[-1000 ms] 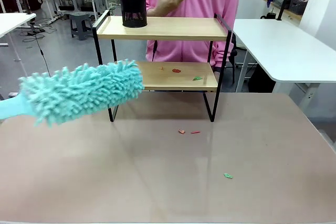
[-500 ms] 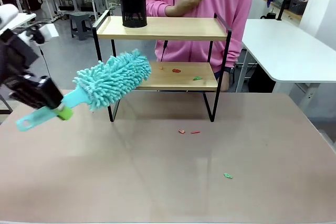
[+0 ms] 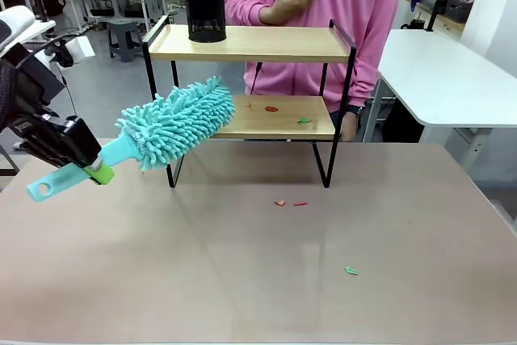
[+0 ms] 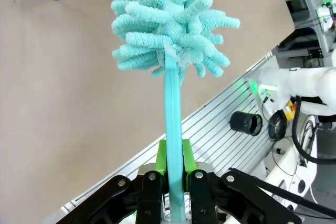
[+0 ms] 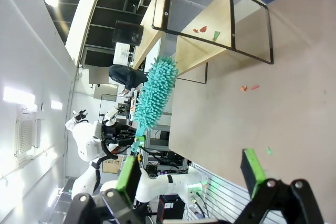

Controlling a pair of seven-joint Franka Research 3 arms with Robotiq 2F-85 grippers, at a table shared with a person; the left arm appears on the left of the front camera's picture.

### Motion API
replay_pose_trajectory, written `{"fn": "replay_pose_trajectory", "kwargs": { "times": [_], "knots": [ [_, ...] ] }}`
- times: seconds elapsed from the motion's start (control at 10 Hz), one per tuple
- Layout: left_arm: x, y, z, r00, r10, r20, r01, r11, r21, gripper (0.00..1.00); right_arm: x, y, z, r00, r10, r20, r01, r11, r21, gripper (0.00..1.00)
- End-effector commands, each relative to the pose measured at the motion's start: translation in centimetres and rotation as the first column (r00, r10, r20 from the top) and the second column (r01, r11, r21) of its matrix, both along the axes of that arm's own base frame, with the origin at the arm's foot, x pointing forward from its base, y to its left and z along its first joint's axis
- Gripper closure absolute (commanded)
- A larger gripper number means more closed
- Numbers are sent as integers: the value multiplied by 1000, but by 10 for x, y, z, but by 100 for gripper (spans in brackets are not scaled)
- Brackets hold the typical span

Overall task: Clean the shelf.
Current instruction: Clean the remaining tier of the Shelf with the Duster once objects are removed.

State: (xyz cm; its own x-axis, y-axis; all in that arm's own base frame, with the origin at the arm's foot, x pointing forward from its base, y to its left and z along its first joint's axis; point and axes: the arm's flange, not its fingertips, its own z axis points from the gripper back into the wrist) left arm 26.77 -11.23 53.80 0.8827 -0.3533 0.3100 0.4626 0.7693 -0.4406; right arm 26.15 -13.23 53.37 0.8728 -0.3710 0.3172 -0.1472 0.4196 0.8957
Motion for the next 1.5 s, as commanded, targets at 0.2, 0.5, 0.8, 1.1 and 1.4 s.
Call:
{"fn": "replay_pose_trajectory", "kwargs": {
  "times": [0.2, 0.5, 0.8, 1.1, 1.4],
  "knots": [
    [16, -15, 0, 992, 76, 105, -77, 997, 9, 88, 3, 1, 1, 999, 3, 36, -4, 1000, 12, 0],
    [46, -29, -8, 990, 106, 95, -113, 991, 72, 88, 3, 1, 1, 999, 3, 36, -4, 1000, 12, 0],
    [86, -48, -25, 974, 188, 124, -207, 964, 166, 88, 3, 1, 1, 999, 3, 36, -4, 1000, 12, 0],
    [111, -77, -42, 971, 192, 142, -223, 943, 247, 88, 3, 1, 1, 999, 3, 36, -4, 1000, 12, 0],
    [122, -102, -44, 973, 166, 159, -204, 943, 263, 88, 3, 1, 1, 999, 3, 36, -4, 1000, 12, 0]
  ]
}}
